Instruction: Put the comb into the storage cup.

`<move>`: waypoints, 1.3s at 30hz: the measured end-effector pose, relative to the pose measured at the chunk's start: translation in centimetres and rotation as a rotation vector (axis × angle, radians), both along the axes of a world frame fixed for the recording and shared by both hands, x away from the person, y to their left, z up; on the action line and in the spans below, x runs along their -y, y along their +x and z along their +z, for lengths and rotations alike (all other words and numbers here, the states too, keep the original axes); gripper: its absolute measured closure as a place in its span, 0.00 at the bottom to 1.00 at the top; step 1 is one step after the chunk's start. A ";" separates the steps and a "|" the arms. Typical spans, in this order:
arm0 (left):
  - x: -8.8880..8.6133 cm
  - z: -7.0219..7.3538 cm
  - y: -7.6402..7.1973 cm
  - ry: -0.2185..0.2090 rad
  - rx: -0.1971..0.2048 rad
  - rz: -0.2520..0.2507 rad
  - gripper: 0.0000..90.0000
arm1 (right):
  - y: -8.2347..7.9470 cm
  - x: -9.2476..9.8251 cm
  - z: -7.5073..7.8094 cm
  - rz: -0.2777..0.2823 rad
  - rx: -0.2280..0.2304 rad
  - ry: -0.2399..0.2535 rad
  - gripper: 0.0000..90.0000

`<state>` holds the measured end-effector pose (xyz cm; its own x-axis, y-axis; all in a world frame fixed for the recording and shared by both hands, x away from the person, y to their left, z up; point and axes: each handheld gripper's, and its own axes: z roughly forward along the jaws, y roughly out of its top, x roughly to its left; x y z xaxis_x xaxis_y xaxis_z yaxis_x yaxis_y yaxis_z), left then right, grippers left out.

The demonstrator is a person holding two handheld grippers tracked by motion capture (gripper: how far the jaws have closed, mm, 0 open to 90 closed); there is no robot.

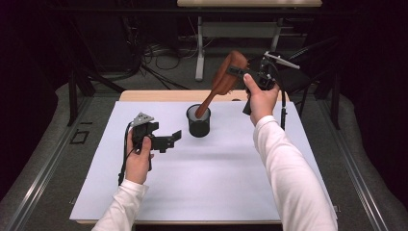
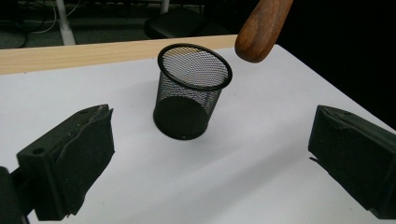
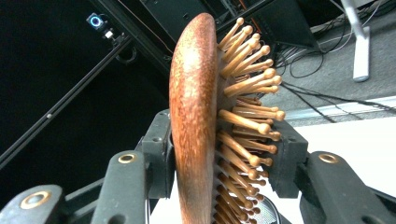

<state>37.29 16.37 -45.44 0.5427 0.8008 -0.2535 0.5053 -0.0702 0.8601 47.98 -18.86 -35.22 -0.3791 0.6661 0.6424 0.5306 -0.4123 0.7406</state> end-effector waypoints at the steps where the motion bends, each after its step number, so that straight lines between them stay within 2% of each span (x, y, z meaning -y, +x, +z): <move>1: -0.1 0.0 0.0 -0.007 0.001 0.000 0.00 | 0.0 -0.1 -0.1 -0.009 0.005 0.001 0.57; 7: -0.7 0.1 -0.1 -0.010 0.007 0.007 0.00 | 0.2 -0.7 -0.5 -0.053 0.014 -0.050 0.57; 12: -0.9 -0.1 -0.1 -0.014 0.001 0.010 0.00 | 0.2 -1.5 -0.6 -0.076 0.030 -0.060 0.57; 22: -1.5 0.2 -0.4 -0.033 0.006 0.014 0.00 | 0.6 -2.5 -1.2 -0.103 0.024 -0.053 0.57; 39: -2.1 0.2 -0.3 -0.052 0.005 0.023 0.00 | 1.4 -2.5 -2.4 -0.150 0.019 -0.044 0.57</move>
